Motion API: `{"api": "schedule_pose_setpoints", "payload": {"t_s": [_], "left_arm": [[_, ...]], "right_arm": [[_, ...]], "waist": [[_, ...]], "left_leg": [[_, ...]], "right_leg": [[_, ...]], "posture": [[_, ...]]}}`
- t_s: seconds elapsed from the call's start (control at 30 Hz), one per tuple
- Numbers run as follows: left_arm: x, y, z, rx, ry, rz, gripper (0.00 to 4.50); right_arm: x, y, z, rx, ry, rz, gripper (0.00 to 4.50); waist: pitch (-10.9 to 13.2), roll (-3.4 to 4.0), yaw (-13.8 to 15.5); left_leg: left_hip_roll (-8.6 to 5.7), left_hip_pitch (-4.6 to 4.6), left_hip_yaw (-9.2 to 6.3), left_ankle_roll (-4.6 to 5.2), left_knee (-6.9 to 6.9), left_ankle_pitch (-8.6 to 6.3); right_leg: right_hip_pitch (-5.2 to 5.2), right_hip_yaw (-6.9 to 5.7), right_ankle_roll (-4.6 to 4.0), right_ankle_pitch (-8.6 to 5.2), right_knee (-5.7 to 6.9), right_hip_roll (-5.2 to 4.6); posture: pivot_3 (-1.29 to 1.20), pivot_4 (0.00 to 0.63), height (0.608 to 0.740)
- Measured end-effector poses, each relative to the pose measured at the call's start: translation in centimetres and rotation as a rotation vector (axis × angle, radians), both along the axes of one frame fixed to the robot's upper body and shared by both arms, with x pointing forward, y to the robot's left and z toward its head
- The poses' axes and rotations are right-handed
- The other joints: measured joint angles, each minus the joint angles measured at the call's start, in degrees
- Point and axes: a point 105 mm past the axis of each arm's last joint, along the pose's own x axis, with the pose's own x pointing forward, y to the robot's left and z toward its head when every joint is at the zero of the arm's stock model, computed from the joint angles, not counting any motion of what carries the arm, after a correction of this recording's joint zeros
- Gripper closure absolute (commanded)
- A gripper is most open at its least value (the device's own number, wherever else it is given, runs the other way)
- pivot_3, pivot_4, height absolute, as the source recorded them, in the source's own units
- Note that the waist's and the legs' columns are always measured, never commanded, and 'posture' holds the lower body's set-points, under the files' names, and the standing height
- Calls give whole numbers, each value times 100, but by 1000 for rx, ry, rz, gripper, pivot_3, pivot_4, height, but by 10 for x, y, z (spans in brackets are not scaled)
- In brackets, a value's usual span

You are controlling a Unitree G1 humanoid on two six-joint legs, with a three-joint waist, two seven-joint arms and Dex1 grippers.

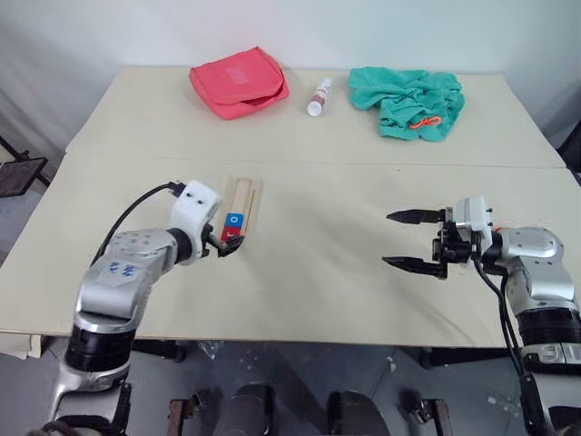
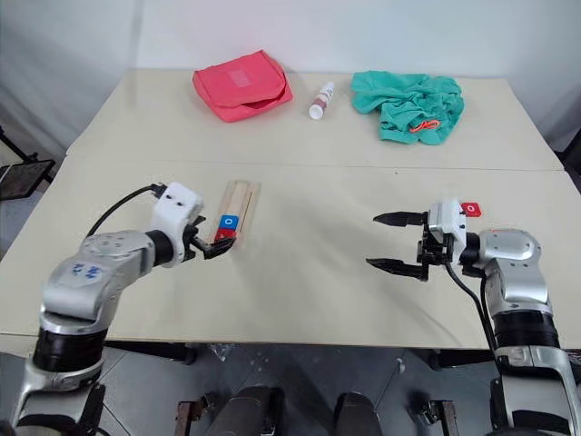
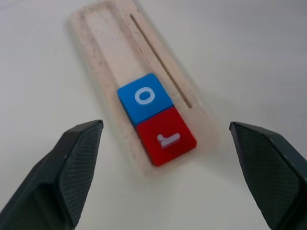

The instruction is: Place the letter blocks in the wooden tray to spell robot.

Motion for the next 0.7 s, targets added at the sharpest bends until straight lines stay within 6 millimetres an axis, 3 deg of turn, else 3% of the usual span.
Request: {"api": "schedule_pose_setpoints", "payload": {"t_s": [0.13,0.37,0.7], "left_arm": [[4,-10,-3,-49,47,102,14],[4,-31,0,-84,83,132,14],[6,-20,3,-51,92,252,14]], "right_arm": [[1,-1,-2,-9,9,6,0],[2,-2,-2,-7,14,5,0],[2,-2,-2,-8,13,5,0]], "waist": [[1,-1,6],[1,-2,4],[2,-3,12]], "left_leg": [[-1,-8,-5,0,1,0],[-1,-9,-2,0,1,0],[-1,-11,-3,-1,1,0]], "right_leg": [[-3,-2,0,0,-2,1],[-2,-1,0,0,-8,2],[-2,0,0,0,-11,2]], "posture": [[0,150,740],[0,150,740],[0,150,740]]}}
